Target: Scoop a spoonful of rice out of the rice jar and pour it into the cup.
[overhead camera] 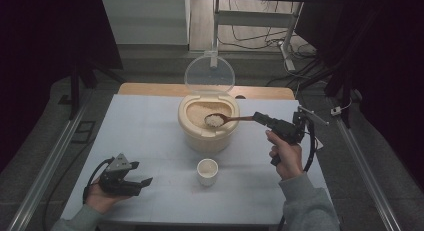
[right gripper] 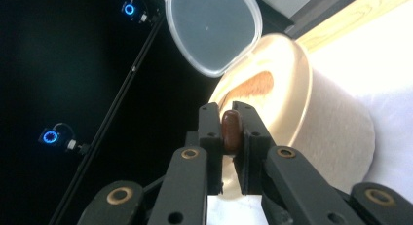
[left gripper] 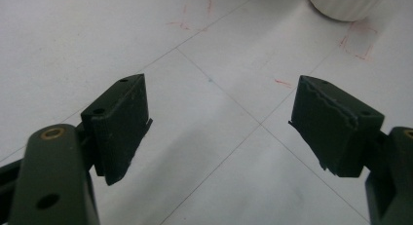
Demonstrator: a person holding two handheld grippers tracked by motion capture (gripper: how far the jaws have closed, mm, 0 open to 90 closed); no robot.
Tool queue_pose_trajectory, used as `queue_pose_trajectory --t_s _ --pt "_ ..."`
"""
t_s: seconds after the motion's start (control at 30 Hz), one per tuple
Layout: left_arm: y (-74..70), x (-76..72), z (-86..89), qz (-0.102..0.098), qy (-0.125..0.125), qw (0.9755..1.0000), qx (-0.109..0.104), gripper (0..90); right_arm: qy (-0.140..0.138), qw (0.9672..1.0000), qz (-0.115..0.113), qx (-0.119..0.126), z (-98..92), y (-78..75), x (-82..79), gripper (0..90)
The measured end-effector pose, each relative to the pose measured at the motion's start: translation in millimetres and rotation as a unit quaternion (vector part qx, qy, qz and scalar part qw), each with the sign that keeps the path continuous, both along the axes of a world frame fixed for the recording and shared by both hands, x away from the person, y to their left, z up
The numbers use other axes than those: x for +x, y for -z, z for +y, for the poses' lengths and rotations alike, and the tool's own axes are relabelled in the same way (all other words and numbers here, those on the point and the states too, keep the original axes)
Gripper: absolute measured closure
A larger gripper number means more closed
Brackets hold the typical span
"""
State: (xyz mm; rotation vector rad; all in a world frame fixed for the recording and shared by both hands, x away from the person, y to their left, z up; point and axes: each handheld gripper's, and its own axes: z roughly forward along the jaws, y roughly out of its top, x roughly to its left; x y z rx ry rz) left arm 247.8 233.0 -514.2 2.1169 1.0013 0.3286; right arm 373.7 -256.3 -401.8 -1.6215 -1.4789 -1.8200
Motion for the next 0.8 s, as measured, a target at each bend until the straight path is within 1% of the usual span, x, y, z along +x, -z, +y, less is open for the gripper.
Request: queue_pose_trajectory --t_s 0.23,0.37,0.5,0.57,0.67,0.77,0.8 --pt "-0.1 0.0 0.4 0.0 -0.001 1.0 -0.001 21.4 -0.02 0.9998 0.006 -0.001 -7.2 4.5 -20.2 82.9" --pt "-0.2 0.1 0.2 0.0 -0.001 1.0 -0.001 21.4 -0.033 0.9993 0.014 0.001 -11.5 10.9 -30.7 82.8" --pt "0.1 0.6 -0.1 0.001 -0.001 1.0 0.001 21.4 -0.045 0.9988 0.02 -0.005 -13.4 19.0 -39.0 82.9" --pt "0.3 0.9 -0.4 0.002 0.0 1.0 0.002 21.4 -0.049 0.9984 0.026 -0.01 -12.6 22.9 -41.9 82.8" --pt "0.2 0.7 -0.3 0.002 0.0 1.0 0.0 21.4 -0.059 0.9975 0.03 -0.025 -10.5 28.5 -44.1 82.8" --pt "-0.1 0.8 1.2 0.001 -0.001 1.0 -0.001 21.4 -0.063 0.9966 0.027 -0.046 -7.8 33.4 -45.2 82.8" --pt "-0.2 0.8 1.6 0.001 -0.002 1.0 -0.001 21.5 -0.063 0.9964 0.027 -0.049 -6.8 35.0 -45.4 82.8"
